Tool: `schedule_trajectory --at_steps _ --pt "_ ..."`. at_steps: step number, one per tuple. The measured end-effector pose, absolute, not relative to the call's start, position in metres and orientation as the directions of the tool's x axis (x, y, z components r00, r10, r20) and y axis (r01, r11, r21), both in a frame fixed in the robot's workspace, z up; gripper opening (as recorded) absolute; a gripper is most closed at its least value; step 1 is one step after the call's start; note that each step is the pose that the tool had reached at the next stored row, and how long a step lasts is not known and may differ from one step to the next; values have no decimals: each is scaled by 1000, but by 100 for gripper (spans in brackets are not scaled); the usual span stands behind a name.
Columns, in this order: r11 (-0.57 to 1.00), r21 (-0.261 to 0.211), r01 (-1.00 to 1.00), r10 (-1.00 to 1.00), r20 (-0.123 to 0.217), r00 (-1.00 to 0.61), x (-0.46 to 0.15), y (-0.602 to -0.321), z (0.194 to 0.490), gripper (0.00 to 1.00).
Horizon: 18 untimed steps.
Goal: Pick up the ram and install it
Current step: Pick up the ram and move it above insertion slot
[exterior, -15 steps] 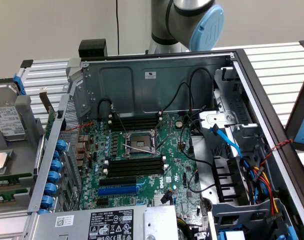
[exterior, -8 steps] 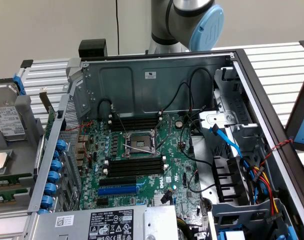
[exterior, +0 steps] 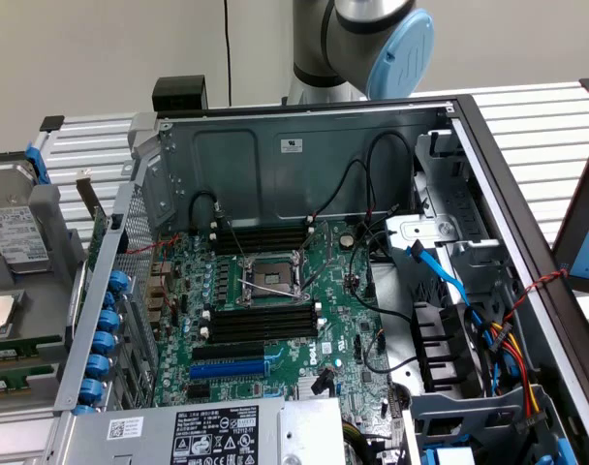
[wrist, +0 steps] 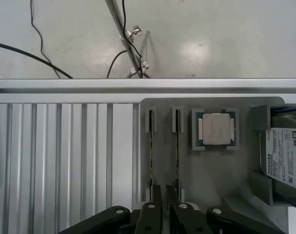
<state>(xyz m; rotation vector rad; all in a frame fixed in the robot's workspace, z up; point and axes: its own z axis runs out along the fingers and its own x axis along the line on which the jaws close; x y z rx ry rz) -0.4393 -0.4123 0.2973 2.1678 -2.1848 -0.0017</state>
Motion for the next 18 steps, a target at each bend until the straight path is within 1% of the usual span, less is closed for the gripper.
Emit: schedule_trajectory --at_steps 18 --pt "9 46 -999 -999 44 -7 -434 -417 264 18"
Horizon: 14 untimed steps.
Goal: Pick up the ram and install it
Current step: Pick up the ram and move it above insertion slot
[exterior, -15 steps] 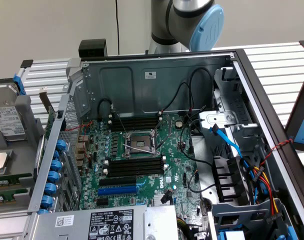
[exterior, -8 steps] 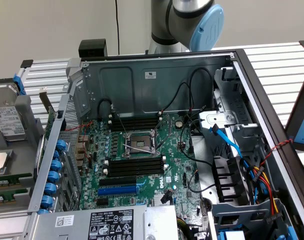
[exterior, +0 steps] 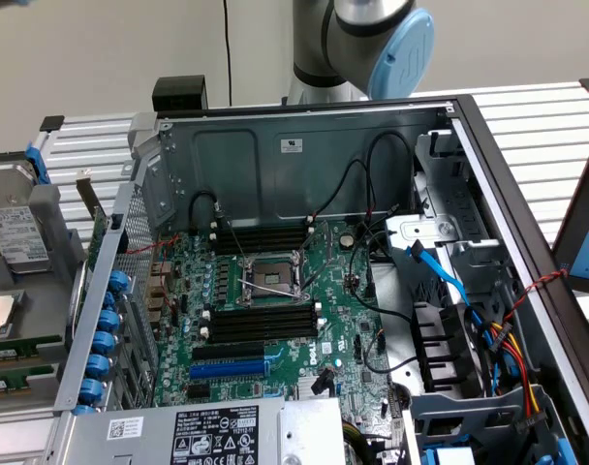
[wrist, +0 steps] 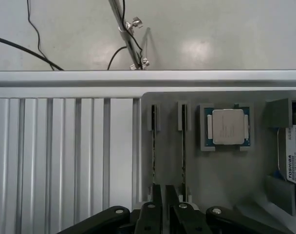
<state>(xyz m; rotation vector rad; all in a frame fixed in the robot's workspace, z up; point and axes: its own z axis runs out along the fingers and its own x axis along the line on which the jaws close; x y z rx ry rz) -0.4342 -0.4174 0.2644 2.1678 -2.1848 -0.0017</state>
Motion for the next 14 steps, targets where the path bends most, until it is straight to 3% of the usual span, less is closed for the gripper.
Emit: schedule_trajectory --at_steps 14 --pt "9 46 -999 -999 44 -7 -430 -419 233 18"
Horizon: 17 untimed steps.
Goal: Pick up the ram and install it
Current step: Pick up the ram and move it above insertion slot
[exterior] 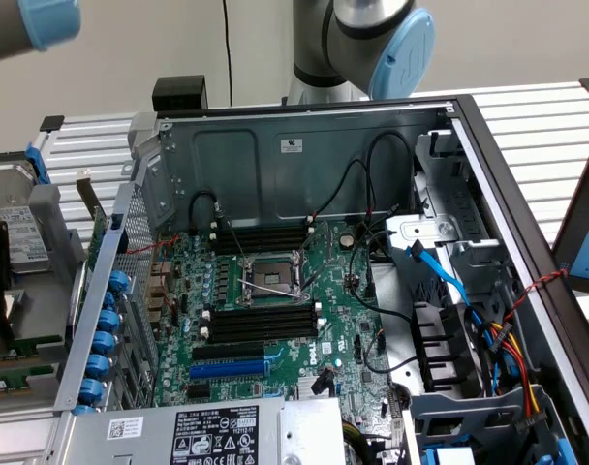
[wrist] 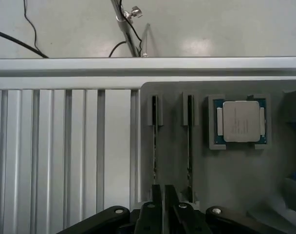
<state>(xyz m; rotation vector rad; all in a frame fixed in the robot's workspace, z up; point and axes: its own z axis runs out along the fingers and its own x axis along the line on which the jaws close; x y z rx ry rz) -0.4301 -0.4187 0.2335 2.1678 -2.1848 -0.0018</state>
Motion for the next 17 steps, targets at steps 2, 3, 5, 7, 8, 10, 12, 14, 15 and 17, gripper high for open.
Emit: schedule_trajectory --at_steps 2,3,5,7,8,10,12,14,15,17 --pt "9 46 -999 -999 44 -7 -431 -419 230 18" --pt "9 46 -999 -999 44 -7 -431 -419 228 18" --pt "9 46 -999 -999 44 -7 -431 -420 224 18" --pt "9 46 -999 -999 44 -7 -431 -421 221 18" --pt "9 46 -999 -999 44 -7 -431 -421 219 18" --pt "9 46 -999 -999 44 -7 -431 -422 215 18" --pt "9 46 -999 -999 45 -7 -431 -423 213 18" --pt "9 46 -999 -999 45 -7 -431 -423 213 18" --pt "9 46 -999 -999 45 -7 -431 -423 213 18" --pt "9 45 -999 -999 44 -7 -431 -424 210 18"
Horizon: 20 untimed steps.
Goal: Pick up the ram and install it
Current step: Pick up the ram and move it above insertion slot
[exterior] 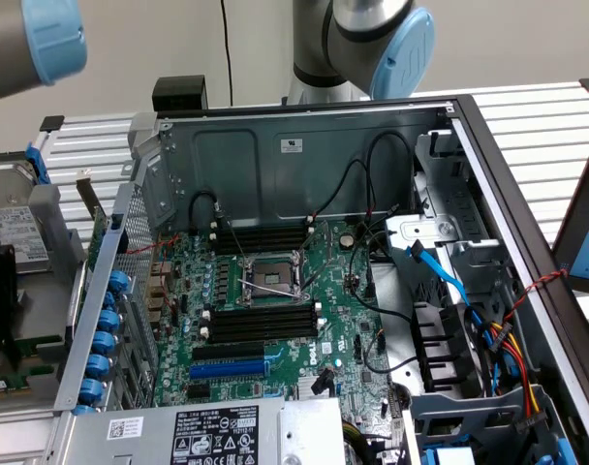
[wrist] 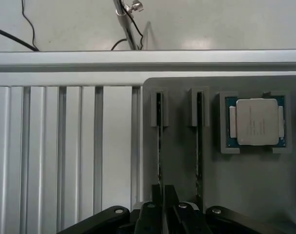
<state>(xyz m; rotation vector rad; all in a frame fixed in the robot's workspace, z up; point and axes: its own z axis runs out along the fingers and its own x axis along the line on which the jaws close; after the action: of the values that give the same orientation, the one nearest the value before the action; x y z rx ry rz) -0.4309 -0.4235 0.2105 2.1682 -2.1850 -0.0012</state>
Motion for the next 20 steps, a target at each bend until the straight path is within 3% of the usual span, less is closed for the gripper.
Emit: schedule_trajectory --at_steps 20 --pt "9 35 -999 -999 44 -7 -431 -424 203 18"
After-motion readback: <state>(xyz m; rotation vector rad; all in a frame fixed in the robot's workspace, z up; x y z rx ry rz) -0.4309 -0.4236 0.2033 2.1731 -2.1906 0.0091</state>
